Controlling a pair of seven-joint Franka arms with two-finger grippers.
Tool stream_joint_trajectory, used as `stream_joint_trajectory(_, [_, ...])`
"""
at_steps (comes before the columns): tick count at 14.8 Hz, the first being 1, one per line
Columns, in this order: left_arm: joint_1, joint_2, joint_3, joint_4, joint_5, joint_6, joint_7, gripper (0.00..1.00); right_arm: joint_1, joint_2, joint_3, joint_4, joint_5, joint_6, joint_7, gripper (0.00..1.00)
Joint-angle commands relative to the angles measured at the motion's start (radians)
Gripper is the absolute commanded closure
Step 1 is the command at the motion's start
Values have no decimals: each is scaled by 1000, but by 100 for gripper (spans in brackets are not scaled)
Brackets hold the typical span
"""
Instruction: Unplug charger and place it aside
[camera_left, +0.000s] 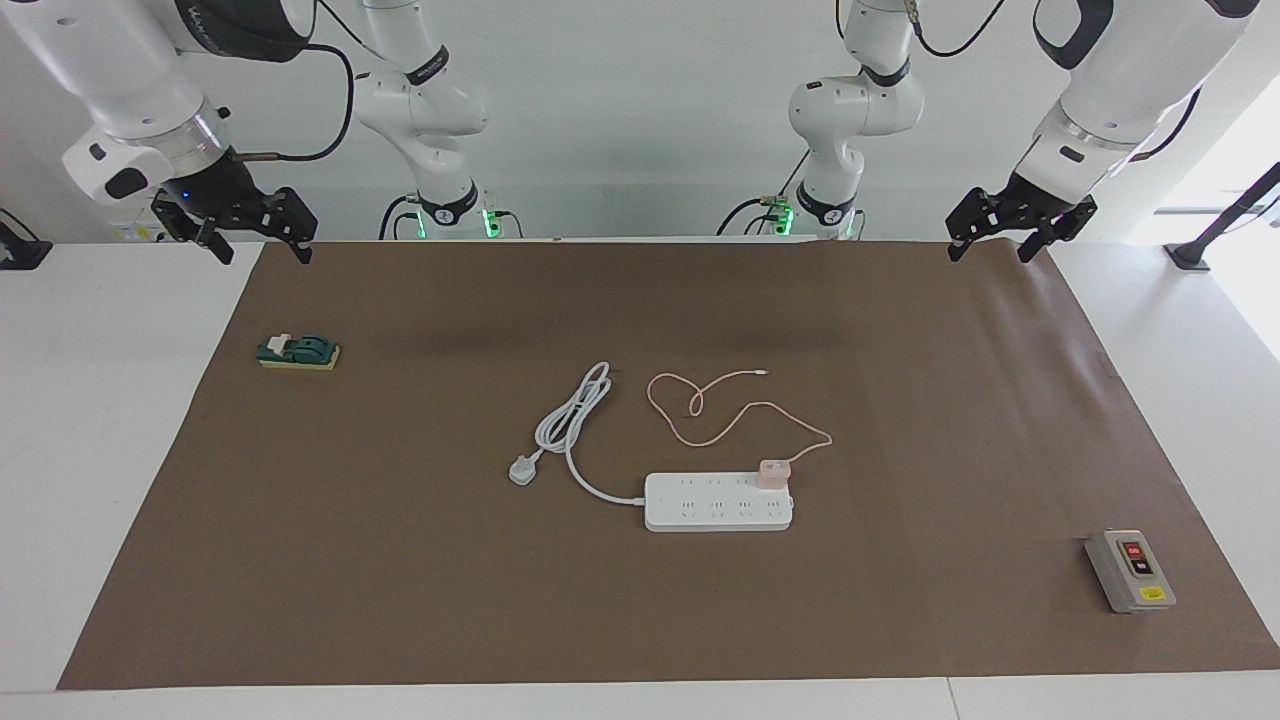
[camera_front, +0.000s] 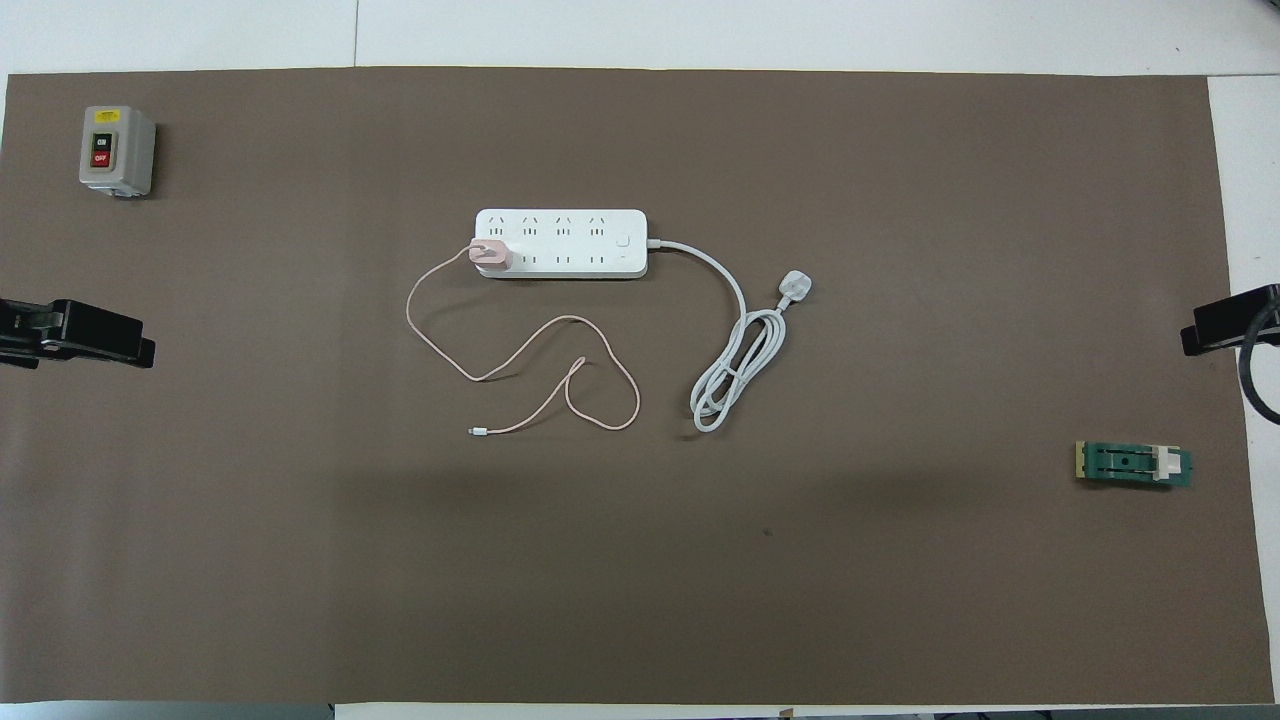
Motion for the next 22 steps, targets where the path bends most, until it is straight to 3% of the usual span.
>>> stream_joint_trajectory(1, [-1,2,3,10,21,3,15,0,-9,-15,1,-17,19,20,21,0])
stream_joint_trajectory(17, [-8,-23,9,13,10,34,-8,0,-16,-20,0,-18,14,3,16,0])
stream_joint_trajectory(22, [-20,-26,-3,7,12,38,-275,0,-26,-27,-2,-21,25,-32,-27,0])
